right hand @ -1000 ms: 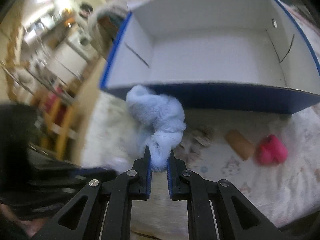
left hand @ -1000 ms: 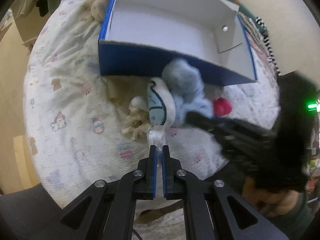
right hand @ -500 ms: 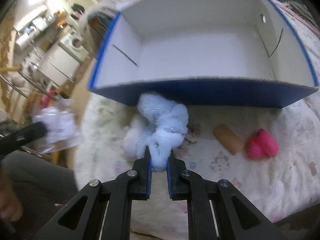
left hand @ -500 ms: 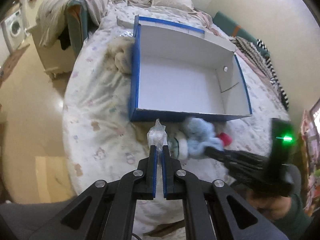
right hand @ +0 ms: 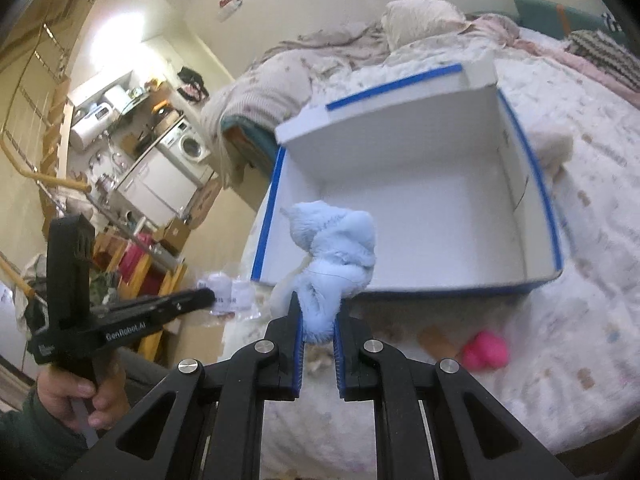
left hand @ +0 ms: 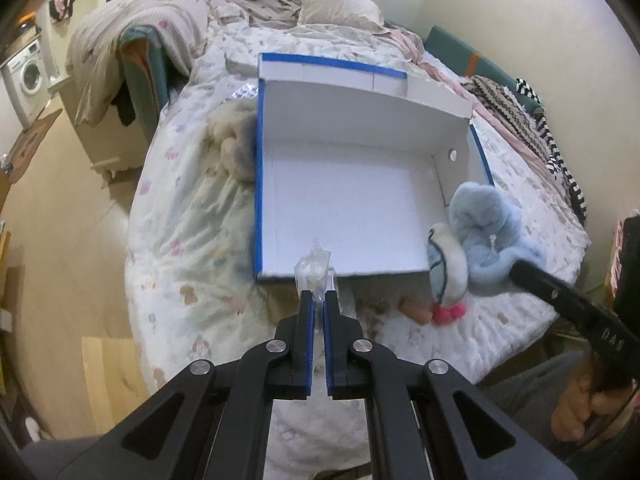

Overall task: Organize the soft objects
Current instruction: 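Carry the bag and blue plush over the box with both grippers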

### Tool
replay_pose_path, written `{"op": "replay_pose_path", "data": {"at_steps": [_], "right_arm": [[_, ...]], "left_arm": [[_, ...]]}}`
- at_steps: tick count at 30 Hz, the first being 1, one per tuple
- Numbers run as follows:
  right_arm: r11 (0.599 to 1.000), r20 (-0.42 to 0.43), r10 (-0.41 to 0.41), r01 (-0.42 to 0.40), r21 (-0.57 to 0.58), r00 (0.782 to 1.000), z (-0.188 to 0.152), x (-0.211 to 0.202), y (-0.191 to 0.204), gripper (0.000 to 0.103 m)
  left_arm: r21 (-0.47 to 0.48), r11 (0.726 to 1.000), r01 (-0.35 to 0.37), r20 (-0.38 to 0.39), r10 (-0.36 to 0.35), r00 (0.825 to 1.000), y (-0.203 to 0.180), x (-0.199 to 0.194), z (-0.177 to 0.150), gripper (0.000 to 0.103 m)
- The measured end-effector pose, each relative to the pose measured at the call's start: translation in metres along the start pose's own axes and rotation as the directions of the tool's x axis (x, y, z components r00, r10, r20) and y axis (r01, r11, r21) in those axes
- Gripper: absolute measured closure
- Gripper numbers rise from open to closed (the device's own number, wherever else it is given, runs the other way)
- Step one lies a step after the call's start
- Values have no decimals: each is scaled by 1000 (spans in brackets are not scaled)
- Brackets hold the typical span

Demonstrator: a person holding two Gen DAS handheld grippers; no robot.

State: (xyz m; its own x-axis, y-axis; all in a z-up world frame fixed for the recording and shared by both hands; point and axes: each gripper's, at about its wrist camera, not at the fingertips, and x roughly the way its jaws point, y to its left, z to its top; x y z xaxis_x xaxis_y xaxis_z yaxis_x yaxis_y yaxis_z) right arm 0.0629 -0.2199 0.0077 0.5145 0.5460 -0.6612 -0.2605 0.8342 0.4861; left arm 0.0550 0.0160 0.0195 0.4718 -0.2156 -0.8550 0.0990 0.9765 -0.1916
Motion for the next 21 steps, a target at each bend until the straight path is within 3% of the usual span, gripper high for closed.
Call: {"op": "replay_pose_path", "data": {"at_steps": [12, 21], "right_arm": [[997, 70, -60, 57, 48, 996, 61, 10, -38, 89], [990, 21, -83, 80, 117, 996, 67, 53, -76, 89]], "left_arm": [[64, 997, -48, 26, 47, 999, -26, 35, 69, 99], [75, 994, -73, 19, 72, 997, -35, 87, 79, 99]]}}
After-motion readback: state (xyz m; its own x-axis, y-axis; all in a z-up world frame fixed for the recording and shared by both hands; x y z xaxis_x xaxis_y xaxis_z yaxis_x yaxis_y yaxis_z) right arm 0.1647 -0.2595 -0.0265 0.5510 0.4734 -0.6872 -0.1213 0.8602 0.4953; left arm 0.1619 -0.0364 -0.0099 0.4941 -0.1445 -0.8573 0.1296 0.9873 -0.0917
